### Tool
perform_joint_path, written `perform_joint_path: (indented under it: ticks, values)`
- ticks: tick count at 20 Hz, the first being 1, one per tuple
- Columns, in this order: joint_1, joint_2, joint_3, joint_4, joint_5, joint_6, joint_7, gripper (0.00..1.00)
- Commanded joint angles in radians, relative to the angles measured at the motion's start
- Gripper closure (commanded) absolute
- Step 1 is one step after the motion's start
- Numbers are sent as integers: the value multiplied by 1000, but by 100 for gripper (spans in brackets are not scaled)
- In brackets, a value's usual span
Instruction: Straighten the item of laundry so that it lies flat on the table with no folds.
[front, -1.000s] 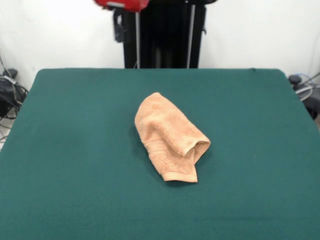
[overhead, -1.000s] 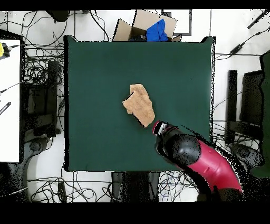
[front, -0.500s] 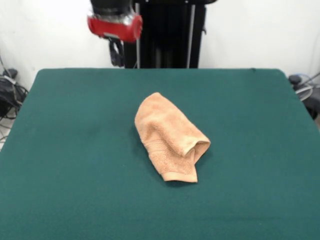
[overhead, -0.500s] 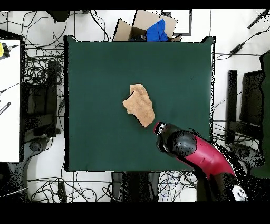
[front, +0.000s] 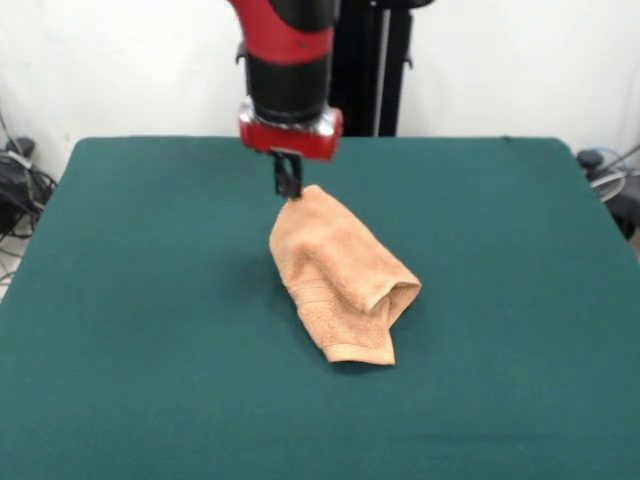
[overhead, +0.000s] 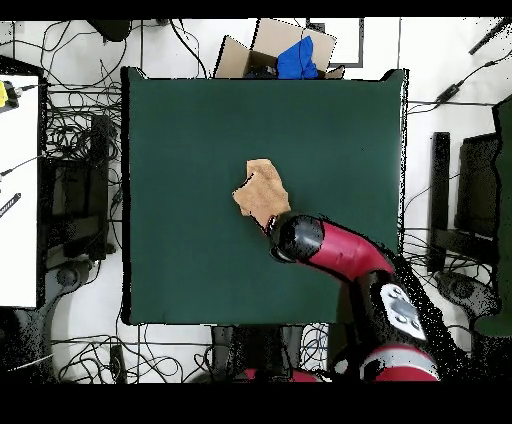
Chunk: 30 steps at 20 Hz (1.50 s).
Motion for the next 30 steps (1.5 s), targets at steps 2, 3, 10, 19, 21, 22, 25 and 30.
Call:
perform_joint_path:
  ticks: [2, 3, 10, 19, 21, 22, 25, 30]
  values:
    - [97, 122, -76, -279, 29, 273, 215, 100]
    - [100, 135, -78, -306, 29, 289, 216, 100]
    - [85, 190, -55, -358, 35, 281, 210, 100]
    - [45, 183, -25, -309, 40, 233, 185, 100]
    - [36, 176, -18, -292, 38, 220, 176, 100]
    - [33, 178, -16, -288, 36, 210, 174, 100]
    - [33, 180, -12, -276, 35, 186, 180, 100]
    - [37, 189, -17, -294, 34, 171, 189, 100]
